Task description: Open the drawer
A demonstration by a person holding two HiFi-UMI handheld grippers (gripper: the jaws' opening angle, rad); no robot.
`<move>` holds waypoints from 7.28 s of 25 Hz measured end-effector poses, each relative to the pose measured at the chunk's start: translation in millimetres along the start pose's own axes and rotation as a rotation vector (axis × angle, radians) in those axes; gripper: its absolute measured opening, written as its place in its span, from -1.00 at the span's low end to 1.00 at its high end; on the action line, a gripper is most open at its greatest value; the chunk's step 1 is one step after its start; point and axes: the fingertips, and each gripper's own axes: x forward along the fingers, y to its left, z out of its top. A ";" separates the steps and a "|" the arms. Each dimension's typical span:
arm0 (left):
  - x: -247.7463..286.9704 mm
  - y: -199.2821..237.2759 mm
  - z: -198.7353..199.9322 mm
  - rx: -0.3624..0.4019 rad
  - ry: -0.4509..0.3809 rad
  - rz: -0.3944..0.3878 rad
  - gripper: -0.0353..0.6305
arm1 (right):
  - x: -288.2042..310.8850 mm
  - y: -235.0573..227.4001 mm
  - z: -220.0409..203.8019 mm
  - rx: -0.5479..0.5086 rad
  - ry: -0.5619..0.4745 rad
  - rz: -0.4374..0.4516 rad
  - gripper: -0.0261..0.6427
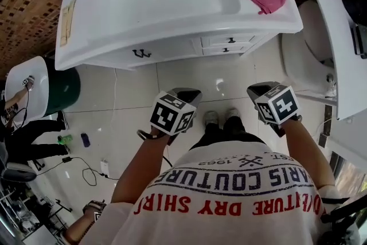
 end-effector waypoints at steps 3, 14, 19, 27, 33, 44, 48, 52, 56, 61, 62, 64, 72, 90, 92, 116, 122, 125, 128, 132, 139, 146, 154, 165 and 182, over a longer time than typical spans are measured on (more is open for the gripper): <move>8.0 3.0 -0.6 -0.007 -0.002 -0.006 -0.91 | 15.1 -17.9 9.3 -0.007 -0.024 -0.032 -0.90; 40.7 30.0 -33.7 -0.090 -0.014 -0.048 -0.91 | 110.1 -90.2 43.8 0.145 -0.147 -0.085 -0.89; 55.9 46.4 -45.3 -0.098 -0.005 -0.042 -0.91 | 143.3 -115.1 57.6 0.296 -0.245 -0.052 -0.74; 62.6 64.1 -63.1 -0.113 0.009 -0.049 -0.91 | 184.7 -155.2 69.8 0.440 -0.281 -0.132 -0.46; 70.4 72.9 -73.1 -0.115 0.030 -0.052 -0.91 | 204.7 -165.7 82.9 0.426 -0.274 -0.176 -0.40; 72.2 73.4 -73.3 -0.104 0.043 -0.050 -0.91 | 216.9 -179.4 85.5 0.478 -0.261 -0.236 -0.47; 70.3 75.4 -73.9 -0.104 0.042 -0.048 -0.91 | 218.2 -178.8 85.7 0.469 -0.260 -0.245 -0.48; 67.8 77.0 -73.5 -0.106 0.037 -0.049 -0.91 | 219.4 -177.7 86.5 0.471 -0.259 -0.250 -0.49; 67.5 79.4 -74.0 -0.108 0.034 -0.045 -0.91 | 222.2 -177.2 85.8 0.469 -0.259 -0.259 -0.50; 68.3 78.1 -75.6 -0.107 0.034 -0.046 -0.91 | 222.5 -175.2 83.7 0.465 -0.256 -0.265 -0.50; 68.5 77.7 -76.0 -0.107 0.034 -0.046 -0.91 | 222.7 -173.9 82.0 0.464 -0.255 -0.265 -0.50; 69.1 75.7 -75.4 -0.107 0.033 -0.046 -0.91 | 221.9 -171.2 77.2 0.462 -0.254 -0.266 -0.50; 63.8 61.7 -72.6 -0.095 0.036 -0.051 -0.91 | 220.5 -154.1 48.0 0.465 -0.241 -0.267 -0.50; 53.8 30.9 -84.8 -0.081 0.046 -0.067 -0.91 | 208.7 -107.5 -24.3 0.462 -0.178 -0.262 -0.50; 52.6 30.8 -84.3 -0.079 0.046 -0.071 -0.91 | 207.9 -102.8 -29.4 0.465 -0.178 -0.266 -0.50; 48.4 21.3 -88.1 -0.073 0.048 -0.070 -0.91 | 199.2 -82.6 -61.3 0.477 -0.160 -0.261 -0.50; 48.3 22.1 -92.3 -0.067 0.043 -0.071 -0.91 | 202.4 -80.6 -63.7 0.456 -0.120 -0.210 -0.41; 48.7 18.1 -92.3 -0.050 0.039 -0.086 -0.91 | 194.2 -78.3 -68.6 0.393 -0.086 -0.205 -0.34; 48.2 16.0 -91.3 -0.034 0.036 -0.094 -0.91 | 175.3 -71.5 -73.8 0.328 -0.073 -0.175 -0.34; 46.5 8.3 -88.4 -0.030 0.021 -0.113 -0.91 | 146.0 -37.0 -87.1 0.212 -0.012 -0.052 -0.65; 37.6 -16.7 -99.4 -0.048 0.003 -0.120 -0.91 | 99.9 40.4 -92.8 0.219 -0.037 0.169 -0.90; 37.5 -70.7 -119.7 0.010 0.012 -0.071 -0.91 | 57.9 91.6 -118.5 0.214 -0.118 0.298 -0.90; 6.1 -228.5 -164.2 0.051 -0.121 -0.047 -0.91 | -49.8 143.8 -218.9 0.111 -0.205 0.305 -0.90; -54.8 -381.9 -225.8 0.120 -0.223 -0.010 -0.91 | -168.5 225.9 -325.2 0.006 -0.310 0.292 -0.90; -126.4 -370.6 -267.6 0.149 -0.218 0.003 -0.91 | -166.2 308.9 -313.7 -0.063 -0.282 0.252 -0.90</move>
